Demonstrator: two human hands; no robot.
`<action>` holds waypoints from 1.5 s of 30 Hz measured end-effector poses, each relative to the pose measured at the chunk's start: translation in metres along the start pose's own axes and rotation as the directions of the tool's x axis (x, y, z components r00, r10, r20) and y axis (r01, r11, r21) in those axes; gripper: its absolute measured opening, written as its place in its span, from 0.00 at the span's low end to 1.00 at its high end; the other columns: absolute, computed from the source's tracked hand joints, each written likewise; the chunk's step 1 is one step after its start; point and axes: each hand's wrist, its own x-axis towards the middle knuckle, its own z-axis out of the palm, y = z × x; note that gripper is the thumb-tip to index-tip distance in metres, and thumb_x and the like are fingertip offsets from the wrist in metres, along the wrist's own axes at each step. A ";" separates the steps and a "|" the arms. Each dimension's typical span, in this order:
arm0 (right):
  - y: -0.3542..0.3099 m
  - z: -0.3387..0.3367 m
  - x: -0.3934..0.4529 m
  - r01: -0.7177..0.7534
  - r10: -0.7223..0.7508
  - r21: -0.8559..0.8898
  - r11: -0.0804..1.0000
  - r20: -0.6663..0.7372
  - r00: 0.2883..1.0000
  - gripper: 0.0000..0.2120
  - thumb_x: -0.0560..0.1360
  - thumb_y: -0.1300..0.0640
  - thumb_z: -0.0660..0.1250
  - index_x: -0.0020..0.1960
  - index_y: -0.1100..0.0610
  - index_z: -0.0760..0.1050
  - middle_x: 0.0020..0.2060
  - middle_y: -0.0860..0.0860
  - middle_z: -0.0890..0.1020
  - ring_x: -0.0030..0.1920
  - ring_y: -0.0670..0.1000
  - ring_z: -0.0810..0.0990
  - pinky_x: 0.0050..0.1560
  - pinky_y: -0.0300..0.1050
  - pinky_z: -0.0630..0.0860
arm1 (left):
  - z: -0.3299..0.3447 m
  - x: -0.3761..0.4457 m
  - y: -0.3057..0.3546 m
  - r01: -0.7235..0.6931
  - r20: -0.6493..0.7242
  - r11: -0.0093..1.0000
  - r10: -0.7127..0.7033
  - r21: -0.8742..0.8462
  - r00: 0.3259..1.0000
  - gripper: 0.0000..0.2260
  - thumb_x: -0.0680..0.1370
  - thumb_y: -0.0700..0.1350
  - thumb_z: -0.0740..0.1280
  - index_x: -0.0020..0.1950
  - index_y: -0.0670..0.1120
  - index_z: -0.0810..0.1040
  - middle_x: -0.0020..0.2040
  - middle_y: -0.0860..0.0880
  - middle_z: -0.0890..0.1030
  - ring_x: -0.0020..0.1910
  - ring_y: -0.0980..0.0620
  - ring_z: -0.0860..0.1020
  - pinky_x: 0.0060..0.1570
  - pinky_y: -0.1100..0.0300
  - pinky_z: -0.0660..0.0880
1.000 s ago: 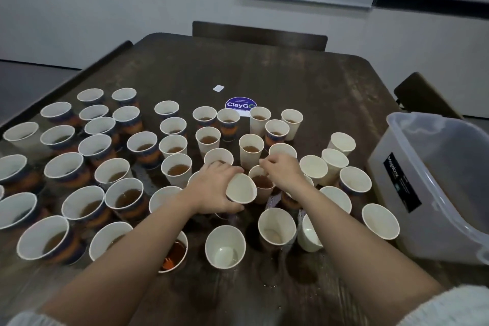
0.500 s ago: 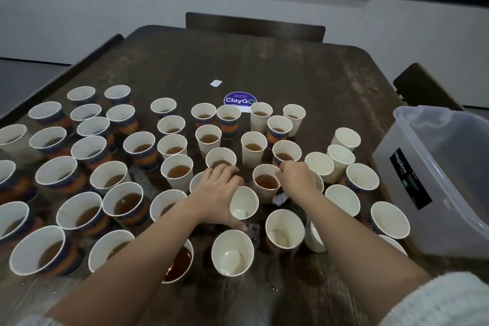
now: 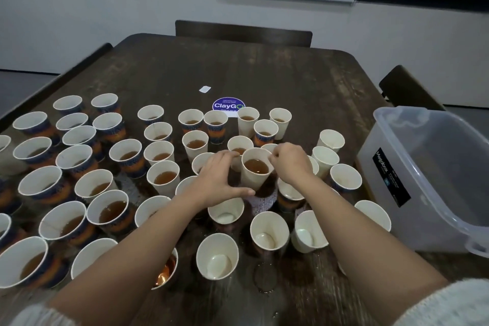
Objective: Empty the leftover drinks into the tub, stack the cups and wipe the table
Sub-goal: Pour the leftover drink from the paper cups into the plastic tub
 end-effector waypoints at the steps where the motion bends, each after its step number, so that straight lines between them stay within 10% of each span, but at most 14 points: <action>1: -0.002 -0.013 -0.002 0.008 -0.007 0.045 0.999 -0.005 1.000 0.11 0.80 0.54 0.63 0.47 0.59 0.80 0.39 0.53 0.78 0.44 0.55 0.79 0.40 0.43 0.70 | 0.002 0.006 0.006 0.002 -0.003 0.998 -0.002 -0.060 1.000 0.42 0.64 0.61 0.78 0.72 0.49 0.64 0.69 0.50 0.68 0.68 0.51 0.65 0.67 0.55 0.64; 7: 0.010 -0.082 -0.019 -0.006 0.029 0.312 0.950 -0.071 0.997 0.11 0.73 0.59 0.64 0.33 0.55 0.76 0.31 0.49 0.82 0.39 0.51 0.81 0.41 0.46 0.77 | 0.018 0.035 0.066 -0.074 -0.148 0.848 -0.005 -0.525 0.989 0.37 0.61 0.44 0.82 0.65 0.50 0.67 0.58 0.57 0.76 0.57 0.66 0.74 0.56 0.66 0.73; 14: 0.066 -0.122 -0.034 0.039 0.059 0.605 0.795 -0.141 0.988 0.15 0.76 0.49 0.67 0.36 0.56 0.78 0.34 0.50 0.82 0.37 0.47 0.78 0.42 0.45 0.76 | 0.040 0.059 0.131 -0.166 -0.273 0.772 -0.010 -0.613 0.962 0.31 0.66 0.44 0.80 0.60 0.54 0.66 0.54 0.57 0.77 0.52 0.66 0.76 0.50 0.67 0.75; 20: 0.139 -0.137 -0.039 -0.353 -0.001 0.817 0.456 0.397 0.918 0.42 0.63 0.25 0.64 0.68 0.51 0.70 0.56 0.58 0.79 0.59 0.61 0.79 0.60 0.60 0.77 | 0.060 0.080 0.189 -0.232 -0.287 0.739 0.054 -0.633 0.956 0.30 0.63 0.47 0.80 0.58 0.57 0.67 0.53 0.57 0.77 0.51 0.64 0.77 0.51 0.60 0.77; 26: 0.197 -0.152 -0.046 -0.360 -0.036 0.919 0.163 0.370 0.928 0.24 0.74 0.36 0.64 0.58 0.54 0.79 0.61 0.66 0.77 0.63 0.63 0.77 0.65 0.58 0.74 | 0.096 0.107 0.245 -0.248 -0.249 0.717 0.107 -0.651 0.963 0.29 0.60 0.47 0.79 0.56 0.57 0.68 0.47 0.65 0.80 0.48 0.66 0.78 0.49 0.66 0.75; 36: 0.270 -0.174 -0.041 -0.288 0.125 0.953 0.092 0.276 0.953 0.18 0.76 0.40 0.64 0.59 0.51 0.74 0.57 0.58 0.78 0.56 0.58 0.80 0.54 0.51 0.80 | 0.141 0.144 0.308 -0.273 -0.153 0.712 0.230 -0.647 0.961 0.34 0.67 0.43 0.79 0.64 0.55 0.63 0.55 0.60 0.74 0.55 0.65 0.75 0.50 0.72 0.72; 41: 0.301 -0.173 -0.035 -0.253 0.221 0.961 0.108 0.225 0.949 0.24 0.75 0.40 0.64 0.67 0.49 0.68 0.61 0.56 0.75 0.61 0.59 0.75 0.60 0.56 0.76 | 0.168 0.158 0.299 -0.146 -0.112 0.937 0.116 -0.319 0.987 0.34 0.69 0.55 0.76 0.71 0.53 0.64 0.68 0.51 0.70 0.67 0.50 0.68 0.65 0.46 0.70; 45: 0.317 -0.169 -0.030 -0.235 0.294 0.948 0.215 0.167 0.941 0.25 0.76 0.41 0.64 0.70 0.47 0.66 0.64 0.55 0.72 0.62 0.58 0.73 0.59 0.55 0.75 | 0.178 0.152 0.288 -0.060 -0.030 0.996 0.058 -0.069 0.998 0.26 0.80 0.57 0.60 0.76 0.53 0.59 0.79 0.53 0.55 0.78 0.48 0.51 0.74 0.39 0.49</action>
